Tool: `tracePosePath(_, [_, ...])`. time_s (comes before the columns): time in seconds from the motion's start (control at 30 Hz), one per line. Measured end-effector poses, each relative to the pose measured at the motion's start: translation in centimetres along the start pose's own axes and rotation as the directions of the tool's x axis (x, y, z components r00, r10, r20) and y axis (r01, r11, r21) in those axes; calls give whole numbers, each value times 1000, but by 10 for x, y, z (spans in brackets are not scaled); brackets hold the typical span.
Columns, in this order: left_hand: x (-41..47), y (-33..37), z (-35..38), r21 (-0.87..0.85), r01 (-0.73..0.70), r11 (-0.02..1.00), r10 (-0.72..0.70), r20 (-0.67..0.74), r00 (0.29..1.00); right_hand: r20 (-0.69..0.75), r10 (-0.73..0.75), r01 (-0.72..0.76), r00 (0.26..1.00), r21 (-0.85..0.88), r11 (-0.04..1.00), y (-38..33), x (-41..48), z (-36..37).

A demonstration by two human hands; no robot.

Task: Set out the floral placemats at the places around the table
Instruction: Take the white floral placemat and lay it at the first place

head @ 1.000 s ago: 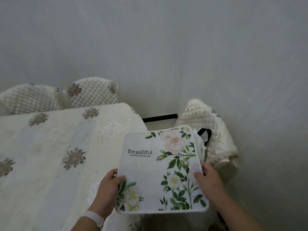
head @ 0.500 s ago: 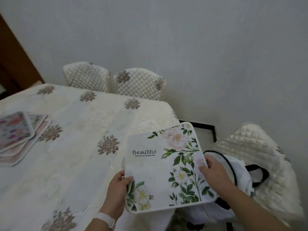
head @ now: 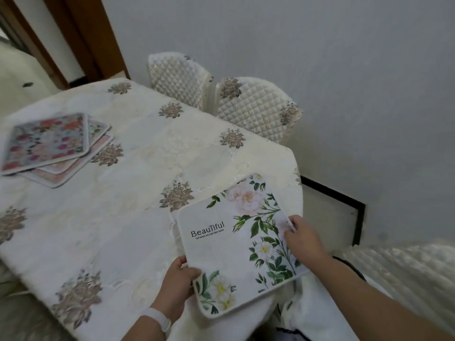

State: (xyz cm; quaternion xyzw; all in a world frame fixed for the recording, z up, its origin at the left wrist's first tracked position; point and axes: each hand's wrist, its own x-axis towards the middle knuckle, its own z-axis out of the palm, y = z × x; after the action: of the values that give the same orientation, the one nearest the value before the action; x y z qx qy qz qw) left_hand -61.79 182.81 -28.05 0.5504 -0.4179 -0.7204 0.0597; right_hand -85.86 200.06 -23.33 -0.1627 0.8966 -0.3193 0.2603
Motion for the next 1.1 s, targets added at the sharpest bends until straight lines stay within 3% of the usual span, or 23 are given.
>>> tracePosePath(0.2, [16,-12,39,-26,54,998,-56,-75,996,100,-121,127,988,-58,990,-10,67,-10])
tracePosePath(0.6, [20,-66,93,40,106,994,-96,-198,976,373,-206,279,905,-153,948,3,169,-6])
tracePosePath(1.1, [20,-66,95,148,163,975,-118,-275,954,391,-194,244,900,-83,966,27,197,16])
